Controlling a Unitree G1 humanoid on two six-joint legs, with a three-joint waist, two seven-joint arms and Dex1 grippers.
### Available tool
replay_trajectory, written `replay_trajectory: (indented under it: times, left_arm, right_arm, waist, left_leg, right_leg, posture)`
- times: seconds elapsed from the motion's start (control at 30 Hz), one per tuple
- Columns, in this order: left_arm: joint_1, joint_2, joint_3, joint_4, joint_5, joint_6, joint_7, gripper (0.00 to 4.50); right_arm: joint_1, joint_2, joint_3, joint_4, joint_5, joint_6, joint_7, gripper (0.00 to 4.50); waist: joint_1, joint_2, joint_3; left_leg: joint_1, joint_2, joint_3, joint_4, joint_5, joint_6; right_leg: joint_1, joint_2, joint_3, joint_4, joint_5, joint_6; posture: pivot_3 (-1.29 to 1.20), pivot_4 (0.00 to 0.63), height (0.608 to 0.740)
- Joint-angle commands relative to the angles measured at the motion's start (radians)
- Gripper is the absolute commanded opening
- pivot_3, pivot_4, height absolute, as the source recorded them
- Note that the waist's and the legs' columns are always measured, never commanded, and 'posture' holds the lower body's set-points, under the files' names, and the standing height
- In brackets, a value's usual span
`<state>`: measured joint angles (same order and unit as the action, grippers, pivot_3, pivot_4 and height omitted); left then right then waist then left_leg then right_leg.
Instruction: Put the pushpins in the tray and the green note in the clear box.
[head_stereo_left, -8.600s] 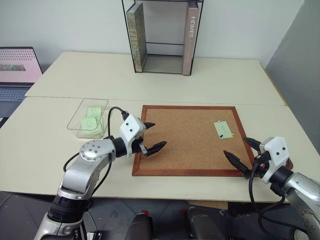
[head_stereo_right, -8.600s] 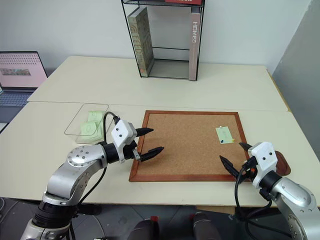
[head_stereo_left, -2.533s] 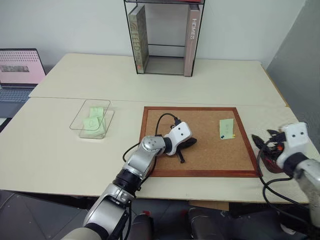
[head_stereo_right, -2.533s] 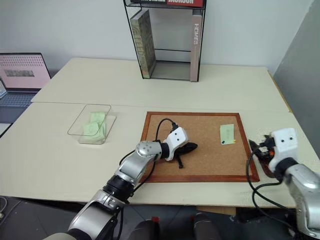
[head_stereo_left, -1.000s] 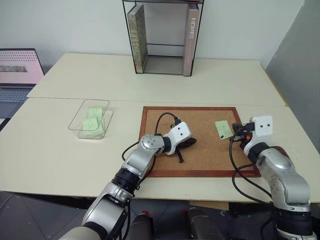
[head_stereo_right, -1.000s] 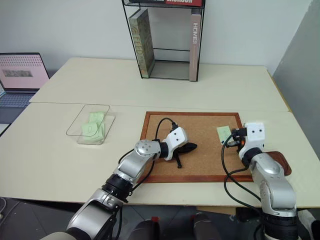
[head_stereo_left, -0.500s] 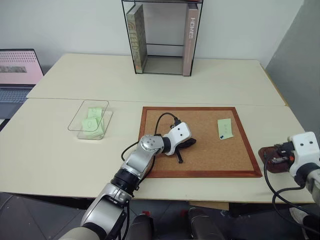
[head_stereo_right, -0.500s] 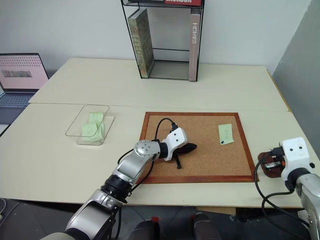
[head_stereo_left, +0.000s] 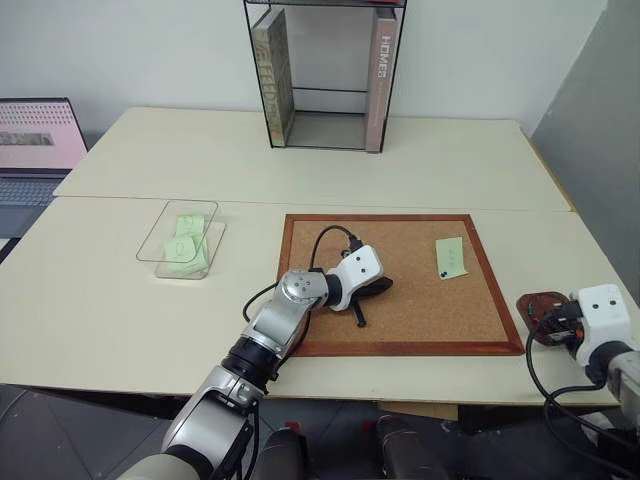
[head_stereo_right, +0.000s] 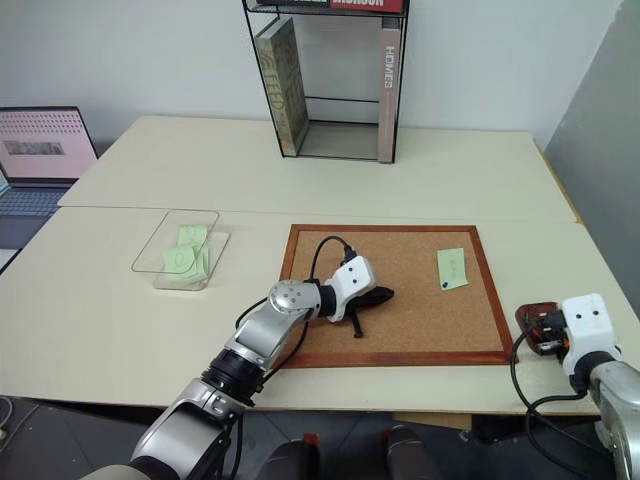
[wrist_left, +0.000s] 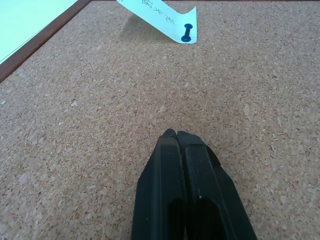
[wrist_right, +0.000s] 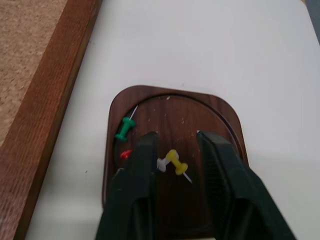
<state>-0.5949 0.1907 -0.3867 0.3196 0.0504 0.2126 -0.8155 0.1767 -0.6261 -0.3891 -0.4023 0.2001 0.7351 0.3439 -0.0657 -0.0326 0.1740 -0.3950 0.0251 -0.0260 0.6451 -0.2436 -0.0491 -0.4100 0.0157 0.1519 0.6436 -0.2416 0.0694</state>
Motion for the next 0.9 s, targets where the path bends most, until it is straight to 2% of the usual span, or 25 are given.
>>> replay_trajectory:
  times: [0.03, 0.2, 0.3, 0.43, 0.67, 0.9]
  left_arm:
    - [0.021, 0.005, -0.028, 0.015, 0.025, 0.022, -0.003, 0.0]
    - [0.027, 0.011, -0.026, 0.008, 0.024, 0.023, -0.002, 0.0]
    - [0.026, 0.012, -0.026, 0.01, 0.025, 0.021, -0.003, 0.0]
    - [0.022, 0.012, -0.027, 0.014, 0.026, 0.019, -0.003, 0.0]
    - [0.021, 0.017, -0.028, 0.011, 0.028, 0.018, -0.006, 0.0]
    - [0.024, 0.017, -0.028, 0.004, 0.032, 0.02, -0.004, 0.0]
  right_arm:
    - [-0.023, -0.014, -0.04, -0.009, -0.018, -0.041, -0.011, 2.29]
    - [-0.074, 0.011, -0.095, -0.084, 0.055, -0.04, 0.01, 3.35]
    - [-0.101, 0.047, -0.081, -0.135, 0.137, -0.042, 0.053, 3.35]
    - [-0.089, 0.091, 0.004, -0.186, 0.181, -0.043, 0.082, 3.35]
    - [-0.155, 0.164, 0.212, -0.103, 0.092, -0.107, 0.031, 3.35]
    - [-0.264, 0.22, 0.312, 0.052, 0.029, -0.165, 0.007, 3.35]
  waist:
    - [0.0, 0.0, 0.0]
    - [0.0, 0.0, 0.0]
    - [-0.001, 0.0, 0.0]
    - [-0.001, 0.0, 0.0]
    - [-0.002, 0.0, 0.0]
    - [-0.011, 0.0, 0.0]
  left_leg:
    - [0.0, 0.0, 0.0, 0.0, 0.0, 0.0]
    - [0.0, 0.0, 0.0, 0.0, 0.0, 0.0]
    - [0.001, 0.0, 0.0, 0.0, 0.0, 0.0]
    - [0.0, 0.0, -0.001, 0.0, 0.0, 0.0]
    - [0.0, 0.0, -0.001, 0.0, 0.0, 0.0]
    - [0.0, 0.0, -0.001, 0.0, 0.0, 0.0]
  right_leg:
    - [0.0, 0.0, 0.0, 0.0, 0.0, 0.0]
    - [0.0, 0.0, 0.0, 0.0, 0.0, 0.0]
    - [0.0, 0.0, 0.0, 0.0, 0.0, 0.0]
    - [0.0, 0.001, -0.001, 0.0, 0.0, 0.0]
    - [0.0, 0.0, 0.0, 0.0, 0.0, 0.0]
    - [0.0, 0.0, -0.001, 0.0, 0.0, 0.0]
  posture:
    - [0.0, 0.15, 0.74]
    - [0.0, 0.15, 0.74]
    - [0.0, 0.15, 0.74]
    - [0.0, 0.15, 0.74]
    - [0.0, 0.15, 0.74]
    - [0.0, 0.15, 0.74]
